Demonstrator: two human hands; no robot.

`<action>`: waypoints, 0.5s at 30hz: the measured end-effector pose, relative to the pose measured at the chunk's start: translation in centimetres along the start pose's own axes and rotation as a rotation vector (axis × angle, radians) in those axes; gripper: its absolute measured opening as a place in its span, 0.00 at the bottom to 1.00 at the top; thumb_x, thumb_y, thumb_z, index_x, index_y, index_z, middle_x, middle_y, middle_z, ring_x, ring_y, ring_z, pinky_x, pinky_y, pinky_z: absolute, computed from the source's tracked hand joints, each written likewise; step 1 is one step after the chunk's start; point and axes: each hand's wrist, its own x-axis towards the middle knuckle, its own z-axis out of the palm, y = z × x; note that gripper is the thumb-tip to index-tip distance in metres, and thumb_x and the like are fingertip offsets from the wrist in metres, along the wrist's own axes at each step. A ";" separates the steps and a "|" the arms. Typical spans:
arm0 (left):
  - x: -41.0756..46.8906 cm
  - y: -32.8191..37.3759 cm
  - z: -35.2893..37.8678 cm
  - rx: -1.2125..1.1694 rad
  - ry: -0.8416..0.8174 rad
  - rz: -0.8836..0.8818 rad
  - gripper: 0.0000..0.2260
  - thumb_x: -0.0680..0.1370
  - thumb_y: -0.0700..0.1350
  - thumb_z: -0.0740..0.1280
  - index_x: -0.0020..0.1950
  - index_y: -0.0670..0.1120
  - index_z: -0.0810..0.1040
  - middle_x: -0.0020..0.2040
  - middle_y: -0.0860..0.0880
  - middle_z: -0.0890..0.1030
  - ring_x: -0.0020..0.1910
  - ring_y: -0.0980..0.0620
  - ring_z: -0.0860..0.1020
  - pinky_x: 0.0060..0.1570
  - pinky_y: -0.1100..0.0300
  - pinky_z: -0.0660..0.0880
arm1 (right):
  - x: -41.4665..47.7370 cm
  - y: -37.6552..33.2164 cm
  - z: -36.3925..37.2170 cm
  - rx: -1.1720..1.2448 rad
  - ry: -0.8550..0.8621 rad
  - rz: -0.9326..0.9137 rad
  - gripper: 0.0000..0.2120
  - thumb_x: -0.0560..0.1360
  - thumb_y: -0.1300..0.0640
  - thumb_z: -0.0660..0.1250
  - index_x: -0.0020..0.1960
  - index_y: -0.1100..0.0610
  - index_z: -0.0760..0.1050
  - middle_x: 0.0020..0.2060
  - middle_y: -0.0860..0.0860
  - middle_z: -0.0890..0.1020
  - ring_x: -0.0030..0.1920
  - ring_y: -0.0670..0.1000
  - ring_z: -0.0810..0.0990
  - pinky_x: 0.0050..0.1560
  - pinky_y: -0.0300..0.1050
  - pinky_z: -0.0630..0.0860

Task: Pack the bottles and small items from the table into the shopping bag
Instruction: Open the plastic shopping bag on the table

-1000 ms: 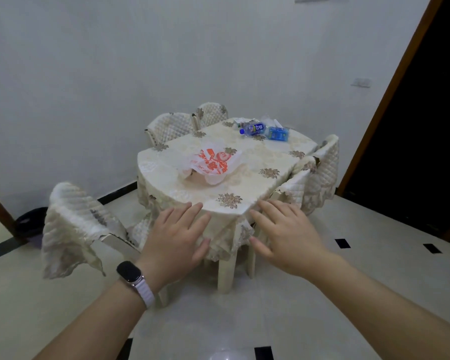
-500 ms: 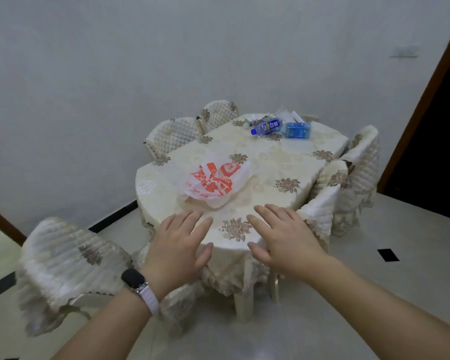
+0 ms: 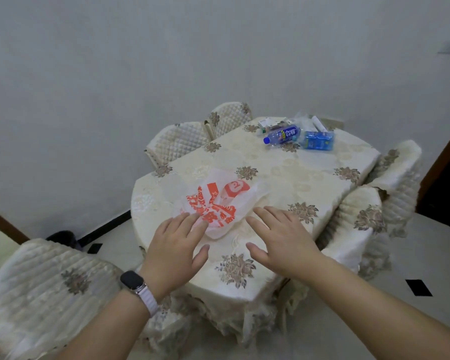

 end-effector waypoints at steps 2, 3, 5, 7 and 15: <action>1.2 -1.5 1.7 -0.022 0.002 0.001 0.21 0.74 0.54 0.65 0.64 0.46 0.78 0.62 0.45 0.80 0.61 0.42 0.77 0.59 0.47 0.74 | 1.5 0.2 1.5 0.003 -0.027 0.009 0.26 0.73 0.40 0.60 0.64 0.55 0.76 0.62 0.55 0.79 0.61 0.58 0.76 0.59 0.54 0.74; 1.9 -2.3 2.7 -0.034 0.000 0.004 0.21 0.74 0.53 0.65 0.64 0.46 0.78 0.62 0.45 0.80 0.61 0.42 0.77 0.58 0.47 0.74 | 2.3 0.3 2.3 -0.001 -0.046 0.017 0.26 0.73 0.40 0.59 0.64 0.54 0.76 0.62 0.55 0.79 0.61 0.58 0.76 0.59 0.54 0.74; 3.5 -4.1 4.9 -0.062 -0.018 0.011 0.21 0.74 0.53 0.66 0.64 0.47 0.78 0.62 0.45 0.80 0.62 0.43 0.77 0.58 0.48 0.73 | 3.8 0.5 3.8 -0.019 -0.091 0.032 0.27 0.73 0.39 0.59 0.64 0.54 0.76 0.62 0.54 0.79 0.62 0.57 0.76 0.60 0.54 0.74; 5.4 -6.1 7.4 -0.096 -0.041 0.020 0.20 0.74 0.54 0.64 0.63 0.47 0.78 0.62 0.45 0.80 0.61 0.43 0.77 0.58 0.47 0.74 | 5.4 0.9 5.5 -0.038 -0.125 0.049 0.26 0.73 0.39 0.59 0.64 0.53 0.76 0.62 0.54 0.79 0.62 0.57 0.76 0.59 0.54 0.75; 11.7 -14.5 16.3 -0.253 -0.192 0.048 0.20 0.75 0.56 0.61 0.60 0.47 0.80 0.60 0.44 0.81 0.58 0.42 0.80 0.55 0.47 0.77 | 12.6 1.8 11.2 -0.101 -0.244 0.176 0.25 0.74 0.39 0.59 0.63 0.53 0.76 0.61 0.53 0.79 0.61 0.56 0.78 0.58 0.53 0.76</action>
